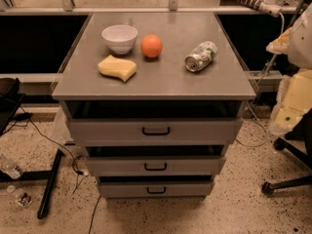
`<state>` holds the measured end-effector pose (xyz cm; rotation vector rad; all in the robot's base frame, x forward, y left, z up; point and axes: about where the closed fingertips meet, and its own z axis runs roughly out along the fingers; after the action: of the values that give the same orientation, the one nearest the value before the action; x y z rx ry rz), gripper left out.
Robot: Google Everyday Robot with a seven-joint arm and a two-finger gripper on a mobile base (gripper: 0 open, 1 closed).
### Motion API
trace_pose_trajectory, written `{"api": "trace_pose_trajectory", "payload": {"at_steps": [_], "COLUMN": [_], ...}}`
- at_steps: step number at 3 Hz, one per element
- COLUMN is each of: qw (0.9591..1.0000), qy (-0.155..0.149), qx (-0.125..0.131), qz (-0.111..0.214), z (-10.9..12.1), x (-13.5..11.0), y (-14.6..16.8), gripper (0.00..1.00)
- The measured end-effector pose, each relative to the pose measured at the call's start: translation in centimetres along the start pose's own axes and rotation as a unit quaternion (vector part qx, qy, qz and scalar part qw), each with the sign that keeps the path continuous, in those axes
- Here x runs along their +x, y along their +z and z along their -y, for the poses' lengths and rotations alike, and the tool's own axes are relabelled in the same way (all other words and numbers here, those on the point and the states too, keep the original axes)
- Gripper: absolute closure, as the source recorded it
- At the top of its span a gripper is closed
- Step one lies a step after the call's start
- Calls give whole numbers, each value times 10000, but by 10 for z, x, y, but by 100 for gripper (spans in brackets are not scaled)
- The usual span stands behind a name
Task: Open bottom drawer
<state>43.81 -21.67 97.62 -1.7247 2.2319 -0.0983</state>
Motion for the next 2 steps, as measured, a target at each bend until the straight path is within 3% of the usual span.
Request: {"api": "trace_pose_trajectory", "payload": {"at_steps": [2], "qw": [9999], "qy": [-103], "qx": [-7], "qz": [72], "z": [-12], "x": [0], "y": [18], "gripper": [0]}}
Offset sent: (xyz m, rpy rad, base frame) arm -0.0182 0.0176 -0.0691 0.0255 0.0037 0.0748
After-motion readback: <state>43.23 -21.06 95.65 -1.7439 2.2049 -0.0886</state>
